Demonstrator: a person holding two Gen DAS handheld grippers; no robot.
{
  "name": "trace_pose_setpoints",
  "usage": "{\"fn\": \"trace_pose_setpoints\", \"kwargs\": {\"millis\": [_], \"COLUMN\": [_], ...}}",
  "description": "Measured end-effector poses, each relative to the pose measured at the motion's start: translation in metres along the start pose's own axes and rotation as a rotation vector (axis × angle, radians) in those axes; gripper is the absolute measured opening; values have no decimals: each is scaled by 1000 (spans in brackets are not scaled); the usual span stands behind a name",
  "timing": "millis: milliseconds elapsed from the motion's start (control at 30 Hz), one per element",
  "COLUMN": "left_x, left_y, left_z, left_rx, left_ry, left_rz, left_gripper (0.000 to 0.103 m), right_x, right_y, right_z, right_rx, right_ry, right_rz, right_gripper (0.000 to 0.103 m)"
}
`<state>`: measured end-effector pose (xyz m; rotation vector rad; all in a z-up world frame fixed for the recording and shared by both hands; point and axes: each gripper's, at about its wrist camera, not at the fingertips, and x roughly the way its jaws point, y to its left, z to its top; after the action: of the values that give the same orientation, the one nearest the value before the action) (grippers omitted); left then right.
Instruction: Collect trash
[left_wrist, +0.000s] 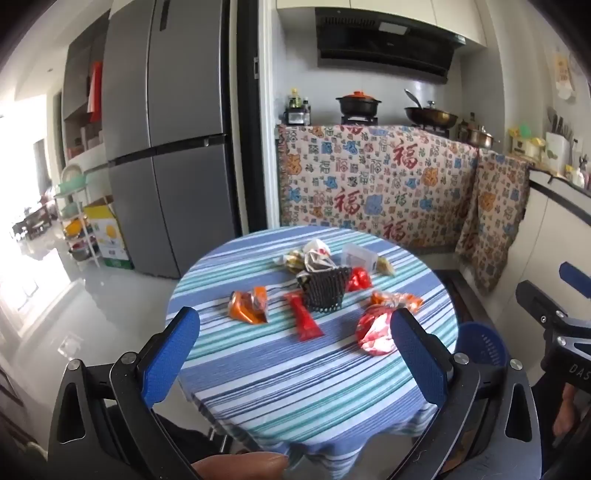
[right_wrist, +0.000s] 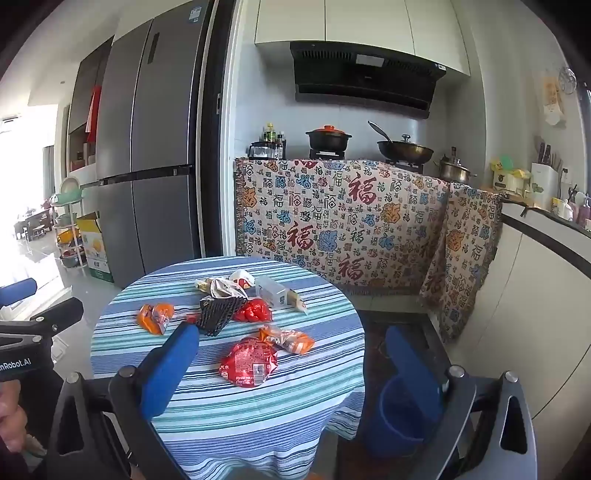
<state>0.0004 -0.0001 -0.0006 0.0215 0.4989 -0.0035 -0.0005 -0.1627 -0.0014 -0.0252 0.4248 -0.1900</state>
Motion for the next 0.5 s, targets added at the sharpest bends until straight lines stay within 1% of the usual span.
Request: {"fn": "trace_pose_setpoints", "kwargs": {"millis": [133,200,267,300,333,367,500], "left_x": [5,1,6,4,2,-3,-2], "left_y": [0,-1,-9,-10,-9,1,3], "left_z": [0,1,2,1,0,1,1], "left_rx": [-4,-8,-4,-7,-11,-19,-19], "left_ry": [20,1,17,9,3,1,3], "left_rz": [2,1,10,10,9,3,4], "left_gripper": [103,103,103,103,103,103,103], "right_x": [1,4,4,5,1,1,1], "right_y": [-1,-2,0,-1,3,3,4], "right_z": [-1,0,-1,-1,-1,-1,1], "right_rx": [-5,-5,-10,-9,-11,-11,-15], "right_ry": [-1,3,-7,-6,-6,-5,-7], "right_rz": [0,-2,-2,-3,-2,-3,0], "right_gripper": [103,103,103,103,103,103,103]}}
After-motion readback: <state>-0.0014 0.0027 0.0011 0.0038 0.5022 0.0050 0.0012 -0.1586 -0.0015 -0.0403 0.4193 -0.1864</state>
